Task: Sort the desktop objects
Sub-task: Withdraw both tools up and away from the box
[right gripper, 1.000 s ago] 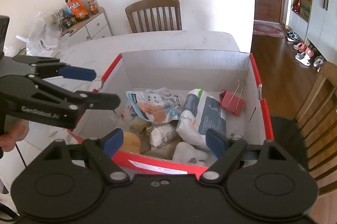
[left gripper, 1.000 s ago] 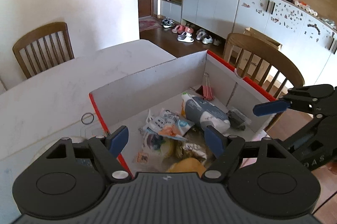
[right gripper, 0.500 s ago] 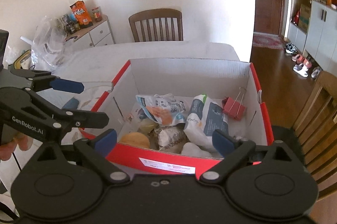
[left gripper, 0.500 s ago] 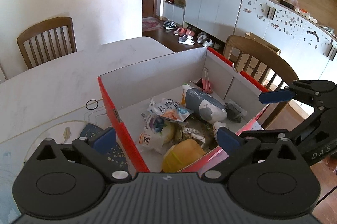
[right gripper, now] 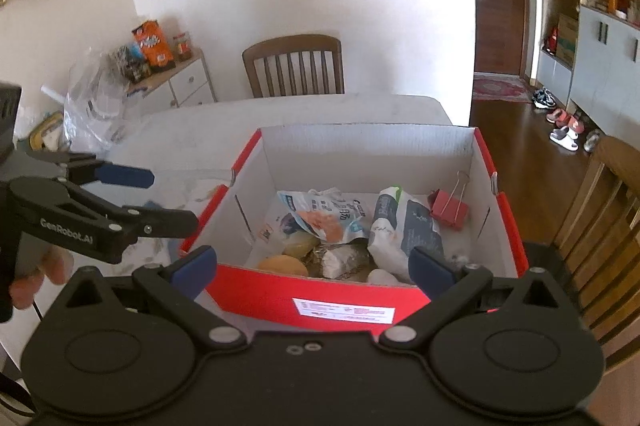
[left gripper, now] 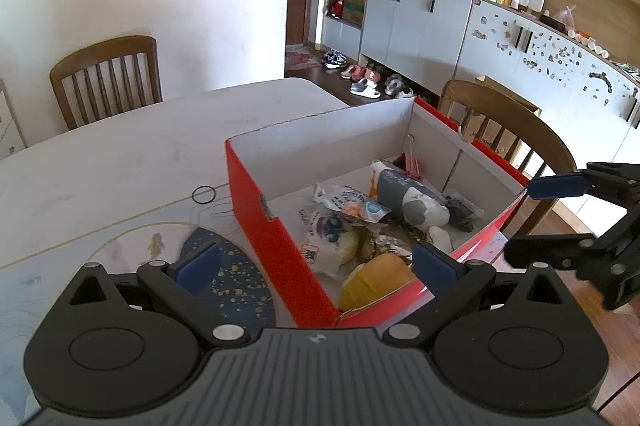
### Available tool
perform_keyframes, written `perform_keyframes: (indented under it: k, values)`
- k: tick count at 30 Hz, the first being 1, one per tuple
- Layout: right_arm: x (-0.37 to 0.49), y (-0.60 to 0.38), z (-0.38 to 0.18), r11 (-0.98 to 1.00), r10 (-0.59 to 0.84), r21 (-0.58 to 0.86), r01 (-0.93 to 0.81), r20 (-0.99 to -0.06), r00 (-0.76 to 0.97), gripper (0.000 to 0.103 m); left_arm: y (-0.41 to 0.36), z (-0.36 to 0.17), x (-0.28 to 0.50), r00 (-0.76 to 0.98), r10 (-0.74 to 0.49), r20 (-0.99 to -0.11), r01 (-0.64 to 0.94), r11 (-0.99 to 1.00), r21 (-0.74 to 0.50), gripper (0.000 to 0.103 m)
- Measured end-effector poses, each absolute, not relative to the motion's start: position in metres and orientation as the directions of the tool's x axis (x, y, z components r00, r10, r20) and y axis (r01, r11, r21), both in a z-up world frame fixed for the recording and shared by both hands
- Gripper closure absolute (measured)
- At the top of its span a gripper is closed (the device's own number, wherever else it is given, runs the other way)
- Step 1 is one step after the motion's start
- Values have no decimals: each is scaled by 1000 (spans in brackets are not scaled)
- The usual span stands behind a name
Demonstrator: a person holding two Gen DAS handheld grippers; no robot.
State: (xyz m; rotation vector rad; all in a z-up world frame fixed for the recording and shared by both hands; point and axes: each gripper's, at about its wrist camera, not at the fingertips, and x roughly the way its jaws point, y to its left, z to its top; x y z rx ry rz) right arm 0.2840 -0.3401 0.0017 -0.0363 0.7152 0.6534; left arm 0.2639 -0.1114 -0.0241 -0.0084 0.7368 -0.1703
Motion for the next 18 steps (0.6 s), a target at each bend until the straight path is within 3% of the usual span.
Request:
perform_keyframes:
  k: [18]
  values:
    - [262, -327, 6, 837, 530, 242, -492, -587, 612, 0, -95, -19, 233, 734, -147, -663, 166, 986, -34, 0]
